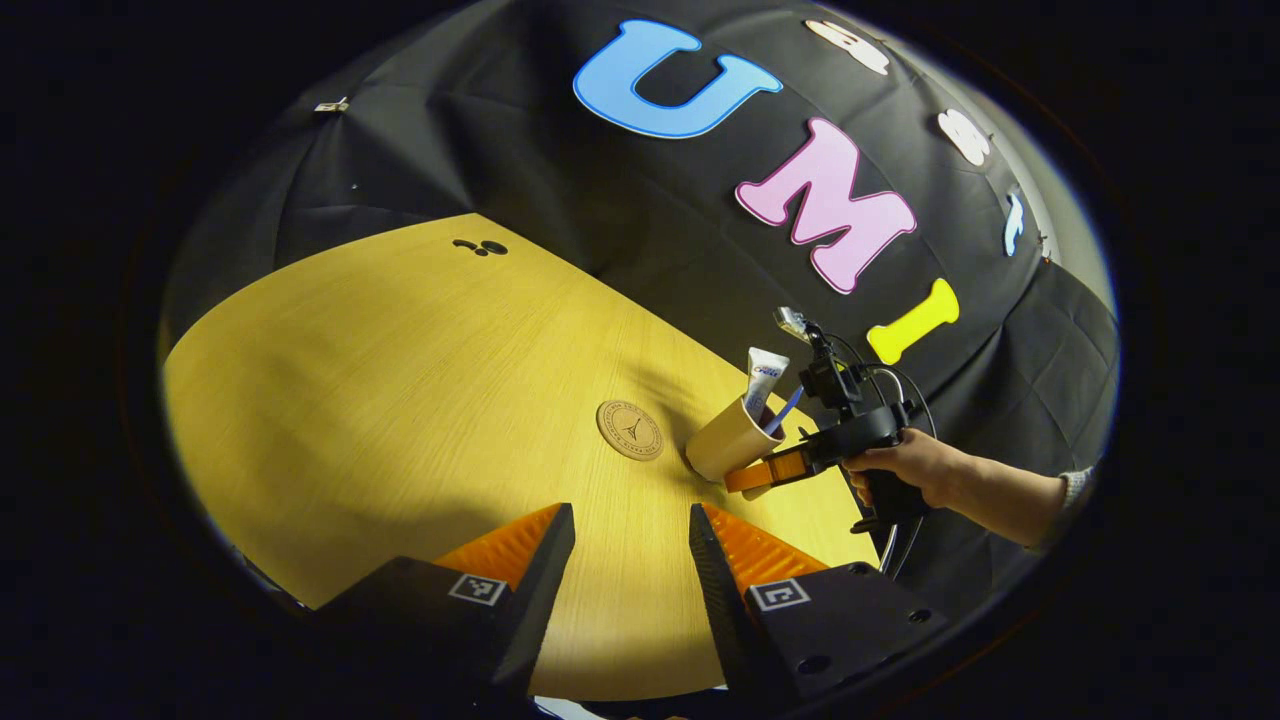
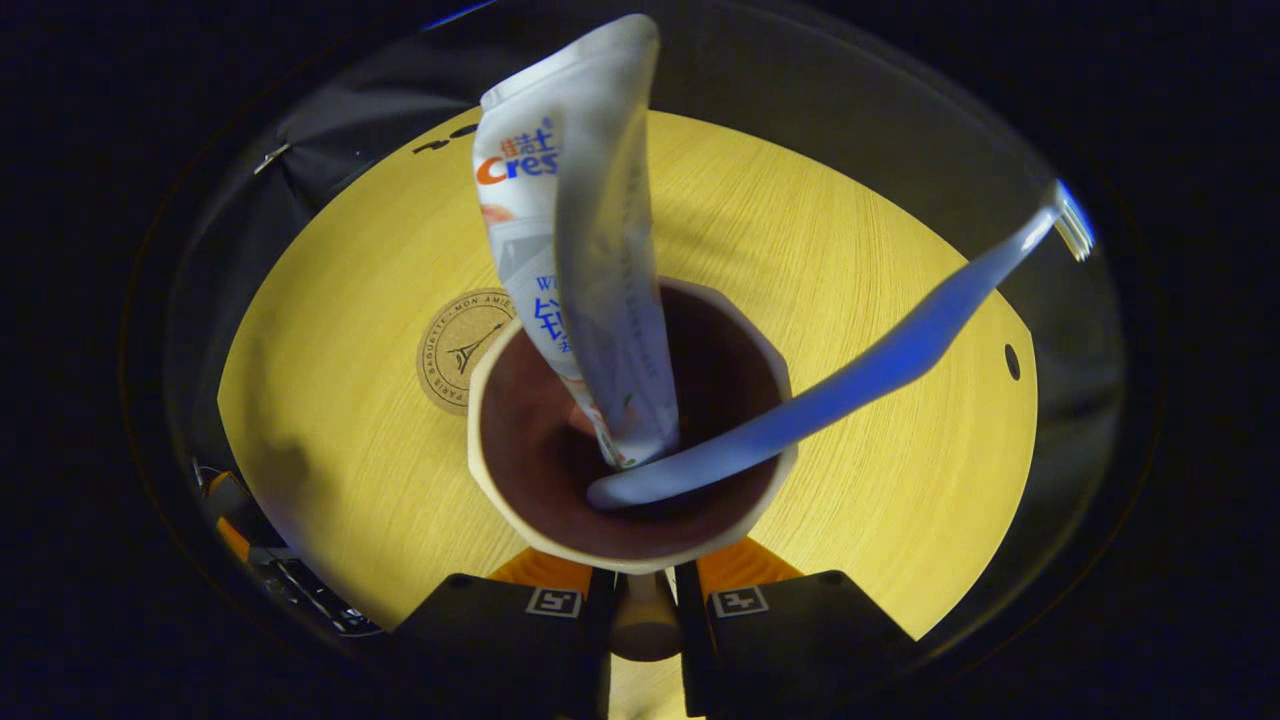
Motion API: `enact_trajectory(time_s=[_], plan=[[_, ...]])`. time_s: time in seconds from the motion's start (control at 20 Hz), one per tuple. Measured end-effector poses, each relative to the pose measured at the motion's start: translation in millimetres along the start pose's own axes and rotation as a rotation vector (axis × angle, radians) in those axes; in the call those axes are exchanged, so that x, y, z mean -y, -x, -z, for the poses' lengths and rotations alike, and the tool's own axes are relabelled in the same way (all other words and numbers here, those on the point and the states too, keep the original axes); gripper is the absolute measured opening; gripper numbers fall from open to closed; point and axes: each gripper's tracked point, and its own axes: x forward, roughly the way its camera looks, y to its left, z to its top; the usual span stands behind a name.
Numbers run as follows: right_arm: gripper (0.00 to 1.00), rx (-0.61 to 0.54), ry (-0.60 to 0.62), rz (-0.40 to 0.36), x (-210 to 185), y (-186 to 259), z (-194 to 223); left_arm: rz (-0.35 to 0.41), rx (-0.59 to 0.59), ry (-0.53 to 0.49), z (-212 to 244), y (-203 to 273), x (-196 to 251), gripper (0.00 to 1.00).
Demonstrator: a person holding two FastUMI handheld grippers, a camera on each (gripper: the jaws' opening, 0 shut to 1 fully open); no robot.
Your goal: Put the toothbrush and toothpaste on the desktop into the cup, then pick up the cup and place it on the coaster on the desktop.
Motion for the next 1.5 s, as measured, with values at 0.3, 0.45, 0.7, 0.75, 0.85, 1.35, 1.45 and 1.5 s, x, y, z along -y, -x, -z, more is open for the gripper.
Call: enact_trajectory(time_s=[0.3,0.45,0.7,0.75,0.85,1.35,1.45,1.5], plan=[[0.32,0.012,0.027,-0.04,-35,2,-19,-0.012,0.015,0.006,-7,6,-8,0.74],[0.32,0.016,0.048,-0.059,-55,2,-32,-0.021,0.022,0.016,-11,9,-14,0.74],[0.27,0.006,0.082,-0.077,-84,-7,-46,-0.036,0.032,0.033,-17,15,-27,0.73],[0.32,0.002,0.088,-0.079,-87,-7,-46,-0.038,0.034,0.036,-18,14,-32,0.74],[0.32,-0.003,0.102,-0.077,-91,-8,-47,-0.04,0.037,0.042,-21,15,-35,0.74],[0.27,-0.038,0.097,-0.071,-93,-12,-44,-0.044,0.036,0.058,-25,14,-50,0.74],[0.34,-0.032,0.102,-0.071,-93,-10,-44,-0.043,0.031,0.058,-25,13,-50,0.74],[0.36,-0.028,0.106,-0.065,-92,-10,-44,-0.041,0.029,0.059,-25,11,-48,0.74]])
